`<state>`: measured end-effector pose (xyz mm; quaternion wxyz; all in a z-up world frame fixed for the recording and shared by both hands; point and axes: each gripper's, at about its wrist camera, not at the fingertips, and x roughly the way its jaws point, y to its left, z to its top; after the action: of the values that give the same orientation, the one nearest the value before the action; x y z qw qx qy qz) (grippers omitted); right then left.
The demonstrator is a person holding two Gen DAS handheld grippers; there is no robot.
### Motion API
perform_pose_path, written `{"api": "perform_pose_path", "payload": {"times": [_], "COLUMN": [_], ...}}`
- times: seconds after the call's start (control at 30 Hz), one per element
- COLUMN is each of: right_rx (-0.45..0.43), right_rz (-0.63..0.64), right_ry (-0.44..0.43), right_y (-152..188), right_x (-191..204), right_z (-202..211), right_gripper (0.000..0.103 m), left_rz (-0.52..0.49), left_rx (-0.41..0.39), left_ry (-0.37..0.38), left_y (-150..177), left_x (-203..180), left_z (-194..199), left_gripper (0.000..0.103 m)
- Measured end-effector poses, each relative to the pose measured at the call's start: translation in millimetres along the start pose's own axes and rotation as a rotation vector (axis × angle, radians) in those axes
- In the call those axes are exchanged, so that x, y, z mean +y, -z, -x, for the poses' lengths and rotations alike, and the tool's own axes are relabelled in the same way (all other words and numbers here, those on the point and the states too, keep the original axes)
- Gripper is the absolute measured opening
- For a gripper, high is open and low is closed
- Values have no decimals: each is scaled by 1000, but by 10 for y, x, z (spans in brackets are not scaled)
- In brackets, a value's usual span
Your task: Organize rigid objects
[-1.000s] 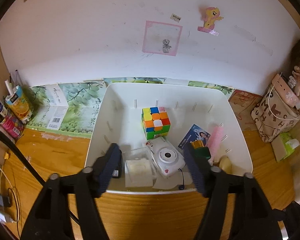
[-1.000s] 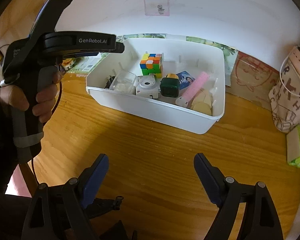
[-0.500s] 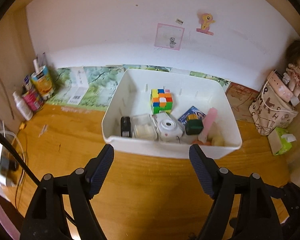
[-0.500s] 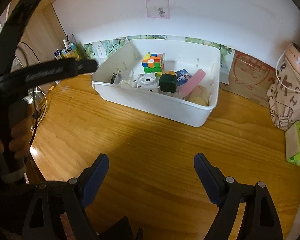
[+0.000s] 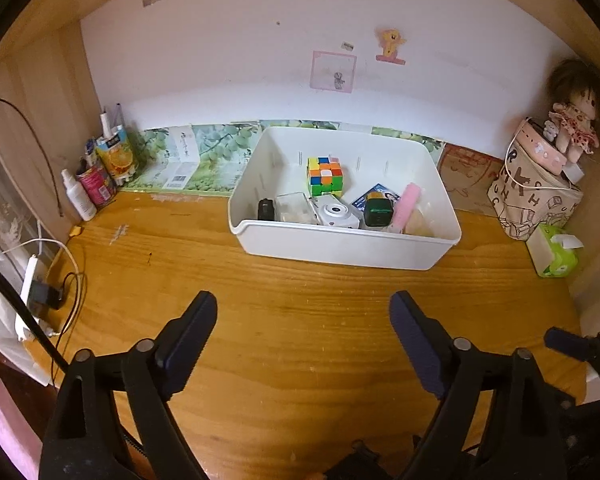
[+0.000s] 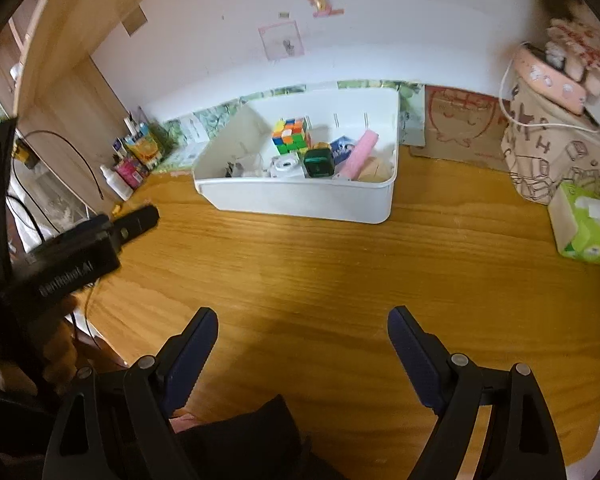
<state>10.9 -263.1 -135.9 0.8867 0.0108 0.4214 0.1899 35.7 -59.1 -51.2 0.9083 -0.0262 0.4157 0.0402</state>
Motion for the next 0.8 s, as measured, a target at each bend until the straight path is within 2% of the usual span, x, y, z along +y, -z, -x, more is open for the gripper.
{"api": "perform_pose_path", "payload": {"times": [0.07,0.17,0.3,0.63,0.67,0.73,0.8], "right_rx": [-31,-97,-157,-238,-242,-243,-244], "right_rz": [11,21,51,30,29,26,23], "right_ry": [37,83,88,160,163,170,177], "right_y": [26,53,125,155,152,155,154], "right_x": [55,137,339,343,338,325,307], "right_z": [116,308,518,594,601,607,603], "right_gripper": [87,87,87,87,88,101,103], "left_rz": [13,8,0,-21,-26,-36,-37], "left_rx": [-13,-40,-68,-122,-130,-142,-148], "left_ry": [9,5,-16,-61,-59,-56,-53], "left_y": [27,58,69,120,123,121,116], "left_x": [12,17,4,-73,-89,-114,-128], "left_z": [115,282,444,546,563,585,590], "left_gripper": [101,102,102,102,102,102,102]}}
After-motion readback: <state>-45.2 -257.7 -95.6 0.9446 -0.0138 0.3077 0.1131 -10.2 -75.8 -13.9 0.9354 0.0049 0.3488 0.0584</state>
